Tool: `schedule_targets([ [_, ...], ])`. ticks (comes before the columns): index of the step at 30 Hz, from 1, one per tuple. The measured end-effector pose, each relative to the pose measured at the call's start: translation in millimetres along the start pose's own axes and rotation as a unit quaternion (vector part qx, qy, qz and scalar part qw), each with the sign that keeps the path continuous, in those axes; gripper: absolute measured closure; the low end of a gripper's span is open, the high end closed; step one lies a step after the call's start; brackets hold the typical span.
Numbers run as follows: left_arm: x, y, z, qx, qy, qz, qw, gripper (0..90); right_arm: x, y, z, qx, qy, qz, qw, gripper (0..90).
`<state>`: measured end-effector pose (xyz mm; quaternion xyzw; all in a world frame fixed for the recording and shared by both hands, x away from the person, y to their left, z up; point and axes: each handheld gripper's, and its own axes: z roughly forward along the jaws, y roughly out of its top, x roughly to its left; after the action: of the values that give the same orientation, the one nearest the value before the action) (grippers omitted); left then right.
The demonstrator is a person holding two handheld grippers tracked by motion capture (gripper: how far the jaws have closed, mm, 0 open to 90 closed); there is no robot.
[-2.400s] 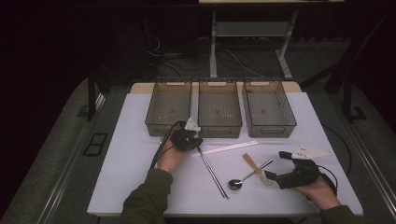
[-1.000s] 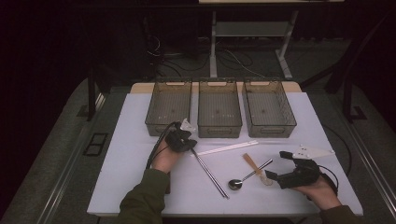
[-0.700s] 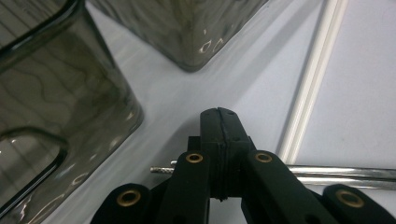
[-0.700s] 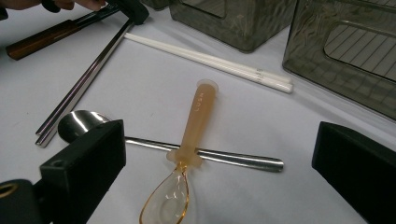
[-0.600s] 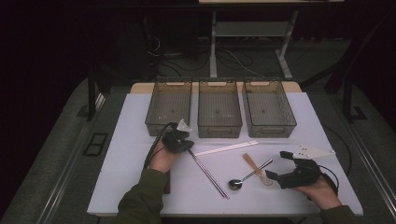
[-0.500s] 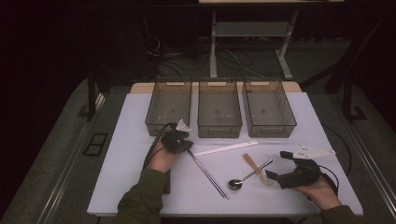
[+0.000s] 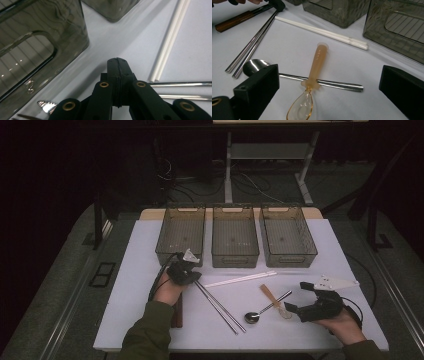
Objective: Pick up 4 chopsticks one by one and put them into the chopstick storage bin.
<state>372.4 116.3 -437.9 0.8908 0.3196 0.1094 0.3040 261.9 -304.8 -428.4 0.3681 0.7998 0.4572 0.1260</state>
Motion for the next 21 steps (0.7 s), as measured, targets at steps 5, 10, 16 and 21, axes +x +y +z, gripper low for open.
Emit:
schedule_targets([
  [5,0.4,-0.7,-0.9,0.002,0.000,0.002,1.0000,89.1,0.1,0.0,0.0,0.000,0.000,0.000,1.0000,2.8],
  [10,0.6,-2.8,-3.9,0.009,0.001,0.003,1.0000,89.1,-0.2,0.0,-0.6,0.000,0.000,0.002,1.0000,2.8],
  [16,-0.3,-6.5,-8.2,0.016,0.005,0.002,0.9999,89.1,-0.1,-0.1,0.0,0.000,0.001,0.001,1.0000,2.8],
  [21,-1.4,-11.6,-12.5,0.015,0.007,0.002,0.9999,89.1,-0.8,-0.1,0.2,0.000,0.001,0.003,1.0000,2.8],
])
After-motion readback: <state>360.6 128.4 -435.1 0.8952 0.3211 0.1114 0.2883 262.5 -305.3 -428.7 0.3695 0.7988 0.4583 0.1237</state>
